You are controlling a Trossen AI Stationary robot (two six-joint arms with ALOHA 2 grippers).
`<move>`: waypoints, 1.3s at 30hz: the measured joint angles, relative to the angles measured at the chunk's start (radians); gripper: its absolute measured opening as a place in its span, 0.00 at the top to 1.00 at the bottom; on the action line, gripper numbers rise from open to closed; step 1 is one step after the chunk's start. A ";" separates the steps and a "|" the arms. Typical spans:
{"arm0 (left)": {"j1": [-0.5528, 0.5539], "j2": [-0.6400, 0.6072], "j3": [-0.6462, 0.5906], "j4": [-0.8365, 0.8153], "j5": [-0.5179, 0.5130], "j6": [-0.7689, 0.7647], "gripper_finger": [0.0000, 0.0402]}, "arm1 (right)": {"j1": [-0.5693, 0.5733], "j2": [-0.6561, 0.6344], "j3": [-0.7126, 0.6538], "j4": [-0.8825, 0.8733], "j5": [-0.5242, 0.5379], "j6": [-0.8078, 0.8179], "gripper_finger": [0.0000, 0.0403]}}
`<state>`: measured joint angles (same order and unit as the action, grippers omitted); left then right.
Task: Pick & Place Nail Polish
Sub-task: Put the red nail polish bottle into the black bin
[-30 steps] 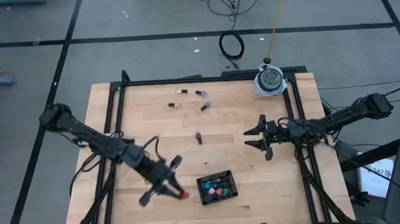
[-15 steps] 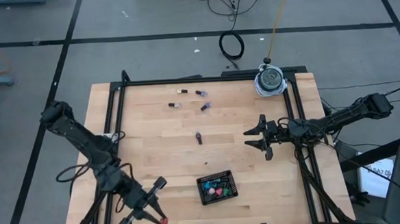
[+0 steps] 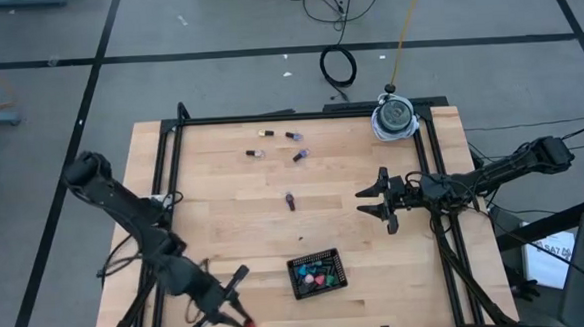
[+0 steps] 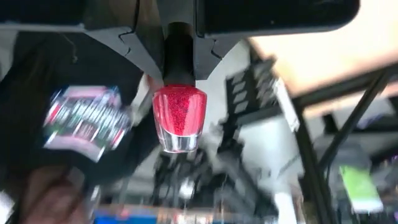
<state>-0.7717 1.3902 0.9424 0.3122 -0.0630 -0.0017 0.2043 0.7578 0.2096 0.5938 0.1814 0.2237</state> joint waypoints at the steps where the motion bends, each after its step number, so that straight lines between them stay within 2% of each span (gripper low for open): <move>1: 0.014 0.009 0.000 -0.026 -0.001 0.006 0.91 | 0.000 0.000 0.000 0.000 0.000 0.000 0.58; 4: 0.060 0.042 0.000 -0.065 -0.031 0.000 0.91 | 0.000 0.000 0.000 0.000 0.000 0.000 0.58; 7: 0.104 0.068 0.000 -0.114 -0.108 0.018 0.91 | 0.000 0.000 0.000 0.000 0.000 0.000 0.58; 10: 0.146 0.075 0.000 -0.189 -0.274 0.019 0.91 | 0.000 0.000 0.000 0.000 0.000 0.000 0.58; 14: 0.195 0.076 0.000 -0.369 -0.508 0.037 0.91 | 0.000 0.000 0.000 0.000 0.000 0.000 0.58; 18: 0.242 0.076 0.000 -0.523 -0.673 0.044 0.91 | 0.000 0.000 0.000 0.000 0.000 0.000 0.58; 29: 0.370 0.076 0.000 -0.708 -0.850 -0.007 0.91 | 0.000 0.000 0.000 0.000 0.000 0.000 0.58; 39: 0.463 0.076 0.000 -0.729 -1.038 0.089 0.91 | 0.000 0.000 0.000 0.000 0.000 0.000 0.58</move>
<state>-0.3091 1.4661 0.9424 -0.4164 -1.1010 0.0871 0.2047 0.7578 0.2096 0.5938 0.1814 0.2234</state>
